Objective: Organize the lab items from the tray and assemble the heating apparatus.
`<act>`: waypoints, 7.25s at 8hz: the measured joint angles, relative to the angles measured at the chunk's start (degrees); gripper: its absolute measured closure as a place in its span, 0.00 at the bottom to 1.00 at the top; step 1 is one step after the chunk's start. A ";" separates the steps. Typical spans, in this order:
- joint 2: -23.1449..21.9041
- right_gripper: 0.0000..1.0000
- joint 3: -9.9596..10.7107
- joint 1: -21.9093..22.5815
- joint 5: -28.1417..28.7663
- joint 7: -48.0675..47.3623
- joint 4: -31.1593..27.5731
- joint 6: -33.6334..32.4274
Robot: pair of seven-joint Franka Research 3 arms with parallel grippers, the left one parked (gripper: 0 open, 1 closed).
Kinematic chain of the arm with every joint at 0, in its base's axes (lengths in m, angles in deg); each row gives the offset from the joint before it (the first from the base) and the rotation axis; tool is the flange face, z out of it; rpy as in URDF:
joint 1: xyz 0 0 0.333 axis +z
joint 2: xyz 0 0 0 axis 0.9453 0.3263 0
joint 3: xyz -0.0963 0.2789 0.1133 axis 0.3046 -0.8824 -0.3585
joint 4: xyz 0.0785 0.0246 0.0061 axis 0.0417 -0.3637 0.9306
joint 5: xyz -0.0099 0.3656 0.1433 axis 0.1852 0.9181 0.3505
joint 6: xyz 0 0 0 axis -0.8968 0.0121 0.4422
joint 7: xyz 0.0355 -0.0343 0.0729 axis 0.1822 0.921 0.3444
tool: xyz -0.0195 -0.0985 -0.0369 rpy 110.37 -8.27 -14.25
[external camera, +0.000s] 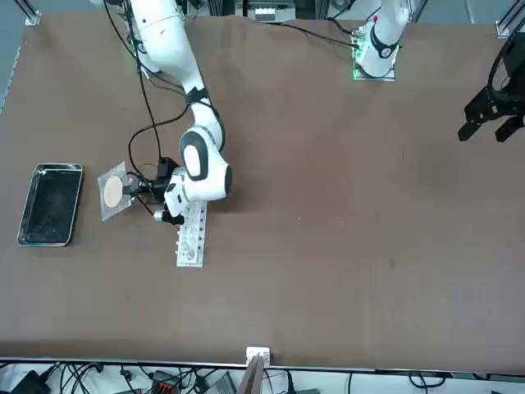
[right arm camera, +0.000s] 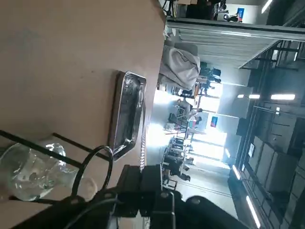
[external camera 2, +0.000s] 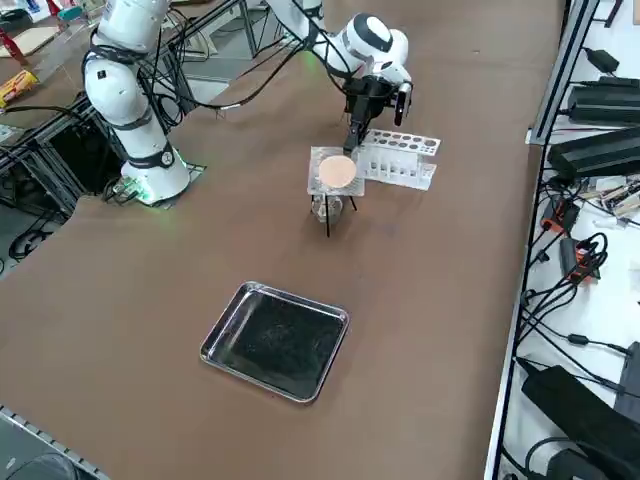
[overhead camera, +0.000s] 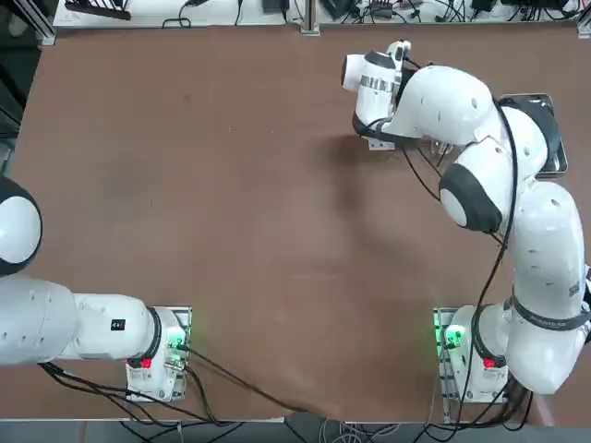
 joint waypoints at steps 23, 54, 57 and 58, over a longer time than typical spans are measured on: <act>4.21 0.44 0.08 3.45 3.80 -3.11 0.02 -1.84; -21.93 0.00 1.86 -18.21 36.41 22.47 11.77 0.48; -24.42 0.00 1.89 -25.05 41.86 26.82 11.75 1.74; -25.27 0.00 1.85 -26.56 42.54 28.48 11.73 1.80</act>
